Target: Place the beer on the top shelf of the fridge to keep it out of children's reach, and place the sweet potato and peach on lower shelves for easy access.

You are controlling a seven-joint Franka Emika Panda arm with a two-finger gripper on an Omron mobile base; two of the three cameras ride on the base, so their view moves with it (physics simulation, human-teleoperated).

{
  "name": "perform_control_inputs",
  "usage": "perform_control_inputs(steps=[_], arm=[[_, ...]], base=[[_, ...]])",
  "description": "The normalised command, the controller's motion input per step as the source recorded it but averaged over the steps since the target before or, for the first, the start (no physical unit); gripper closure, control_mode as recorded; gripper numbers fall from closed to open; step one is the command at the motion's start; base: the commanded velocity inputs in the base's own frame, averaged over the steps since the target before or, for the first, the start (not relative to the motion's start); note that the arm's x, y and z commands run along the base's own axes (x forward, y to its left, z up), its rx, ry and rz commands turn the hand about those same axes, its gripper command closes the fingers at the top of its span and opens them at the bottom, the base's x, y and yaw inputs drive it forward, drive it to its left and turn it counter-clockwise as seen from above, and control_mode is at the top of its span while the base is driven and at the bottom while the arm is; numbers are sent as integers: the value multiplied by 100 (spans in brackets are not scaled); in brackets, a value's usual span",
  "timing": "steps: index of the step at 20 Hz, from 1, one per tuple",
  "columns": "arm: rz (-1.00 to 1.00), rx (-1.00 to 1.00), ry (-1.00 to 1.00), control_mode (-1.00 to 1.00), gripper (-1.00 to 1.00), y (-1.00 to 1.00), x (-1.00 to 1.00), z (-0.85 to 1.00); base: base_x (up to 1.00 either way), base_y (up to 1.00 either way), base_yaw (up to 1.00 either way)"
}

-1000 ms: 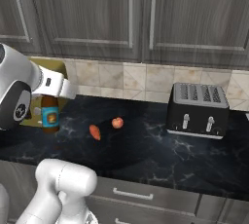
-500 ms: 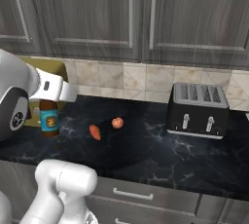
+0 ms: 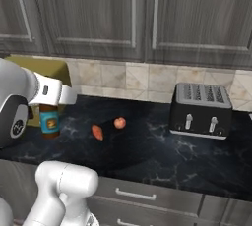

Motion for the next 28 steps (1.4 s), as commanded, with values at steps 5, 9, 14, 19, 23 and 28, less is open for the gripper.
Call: perform_control_inputs(steps=[5, 9, 14, 19, 23, 28], arm=[[0, 0, 0, 100, 100, 0, 0, 0], [0, 0, 0, 100, 100, 0, 0, 0], [0, 0, 0, 100, 100, 0, 0, 0], [0, 0, 0, 100, 100, 0, 0, 0], [0, 0, 0, 100, 100, 0, 0, 0], [0, 0, 0, 100, 100, 0, 0, 0]], base=[[-71, 10, 16], [-68, 11, 36], [-43, 10, 50], [-33, 10, 56], [-59, 12, 52], [-53, 56, 42]])
